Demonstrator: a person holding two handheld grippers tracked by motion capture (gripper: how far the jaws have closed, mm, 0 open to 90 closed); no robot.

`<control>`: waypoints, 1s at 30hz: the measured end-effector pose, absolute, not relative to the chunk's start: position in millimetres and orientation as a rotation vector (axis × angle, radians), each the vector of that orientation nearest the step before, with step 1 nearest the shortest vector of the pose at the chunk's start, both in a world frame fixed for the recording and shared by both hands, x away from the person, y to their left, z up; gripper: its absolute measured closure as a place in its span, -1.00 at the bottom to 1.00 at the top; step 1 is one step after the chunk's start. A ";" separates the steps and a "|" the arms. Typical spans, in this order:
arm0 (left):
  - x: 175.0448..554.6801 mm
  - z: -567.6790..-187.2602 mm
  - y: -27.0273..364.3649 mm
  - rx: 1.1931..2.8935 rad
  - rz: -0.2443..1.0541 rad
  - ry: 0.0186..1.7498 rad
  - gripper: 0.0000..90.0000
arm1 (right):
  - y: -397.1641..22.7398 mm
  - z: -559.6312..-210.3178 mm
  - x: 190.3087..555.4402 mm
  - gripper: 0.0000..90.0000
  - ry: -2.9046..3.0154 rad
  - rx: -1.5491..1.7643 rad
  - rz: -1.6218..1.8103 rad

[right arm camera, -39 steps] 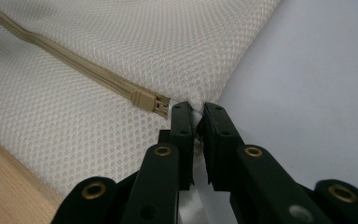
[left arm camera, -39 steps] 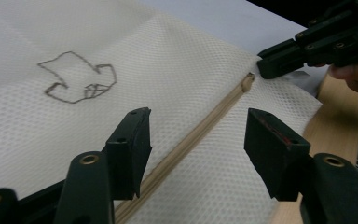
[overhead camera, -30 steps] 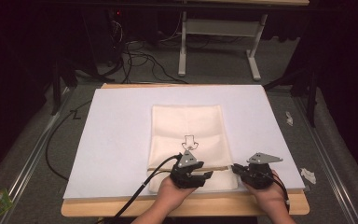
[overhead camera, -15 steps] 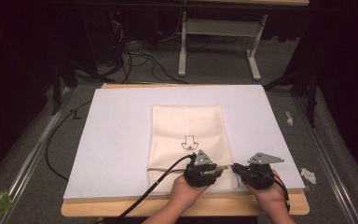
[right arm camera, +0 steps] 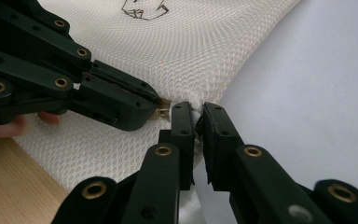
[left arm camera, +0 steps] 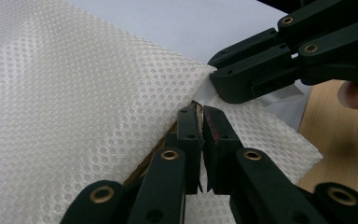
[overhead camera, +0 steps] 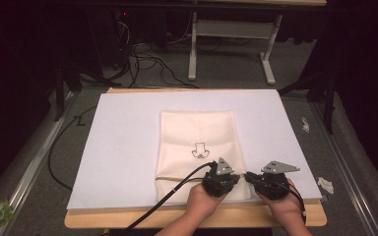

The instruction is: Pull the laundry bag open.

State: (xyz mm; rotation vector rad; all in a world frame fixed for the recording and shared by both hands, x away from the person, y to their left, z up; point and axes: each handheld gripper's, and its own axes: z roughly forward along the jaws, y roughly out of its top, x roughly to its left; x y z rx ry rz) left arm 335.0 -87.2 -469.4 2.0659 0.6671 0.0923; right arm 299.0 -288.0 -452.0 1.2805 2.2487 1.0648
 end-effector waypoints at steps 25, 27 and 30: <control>338.8 -472.4 -80.6 2.073 0.054 0.703 0.94 | -283.6 -450.8 297.8 0.90 2.256 1.260 1.055; 339.3 -473.1 -77.8 2.069 0.048 0.712 0.94 | -284.4 -450.8 298.0 0.90 2.252 1.264 1.056; 339.3 -473.0 -75.6 2.078 0.052 0.714 0.94 | -285.9 -451.1 298.4 0.90 2.248 1.267 1.057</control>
